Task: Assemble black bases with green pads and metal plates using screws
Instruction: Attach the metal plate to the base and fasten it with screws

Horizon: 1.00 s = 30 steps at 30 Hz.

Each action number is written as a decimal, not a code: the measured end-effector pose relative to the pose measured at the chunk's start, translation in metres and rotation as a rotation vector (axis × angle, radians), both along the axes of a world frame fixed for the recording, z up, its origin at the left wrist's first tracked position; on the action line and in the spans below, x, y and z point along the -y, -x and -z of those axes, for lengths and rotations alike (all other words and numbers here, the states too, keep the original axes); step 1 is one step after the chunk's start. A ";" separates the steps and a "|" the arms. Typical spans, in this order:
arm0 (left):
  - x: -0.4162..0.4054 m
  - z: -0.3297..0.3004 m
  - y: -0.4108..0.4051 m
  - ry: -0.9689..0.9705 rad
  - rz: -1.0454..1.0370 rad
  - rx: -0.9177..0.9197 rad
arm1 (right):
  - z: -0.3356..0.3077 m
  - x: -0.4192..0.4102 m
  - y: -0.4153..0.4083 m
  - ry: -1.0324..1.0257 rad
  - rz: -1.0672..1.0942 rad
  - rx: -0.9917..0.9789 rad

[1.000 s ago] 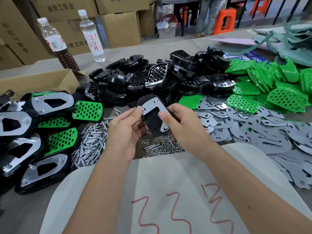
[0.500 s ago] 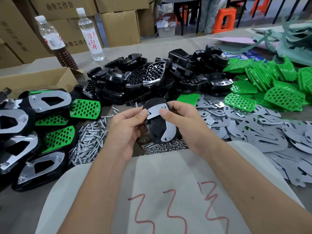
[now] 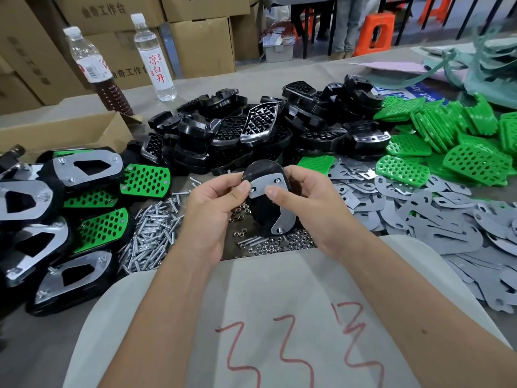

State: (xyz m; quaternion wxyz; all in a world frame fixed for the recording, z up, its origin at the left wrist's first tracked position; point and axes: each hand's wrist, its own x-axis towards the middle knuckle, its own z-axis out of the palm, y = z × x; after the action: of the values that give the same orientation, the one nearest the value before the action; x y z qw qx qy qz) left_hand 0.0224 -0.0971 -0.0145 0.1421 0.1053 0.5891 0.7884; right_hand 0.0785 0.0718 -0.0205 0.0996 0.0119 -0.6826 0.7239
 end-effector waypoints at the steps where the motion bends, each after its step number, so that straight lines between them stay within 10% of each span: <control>1: 0.000 0.000 -0.001 -0.002 0.008 -0.006 | 0.000 0.000 0.000 0.023 -0.018 0.009; 30: -0.032 -0.002 -0.010 0.126 -0.125 -0.214 | -0.009 -0.015 -0.002 0.198 0.084 -0.054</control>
State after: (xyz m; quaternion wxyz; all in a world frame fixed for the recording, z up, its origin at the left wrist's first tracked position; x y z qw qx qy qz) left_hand 0.0319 -0.0649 -0.0124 0.0354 0.1429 0.6546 0.7415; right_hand 0.0801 0.0873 -0.0114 0.1489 -0.0073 -0.6045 0.7825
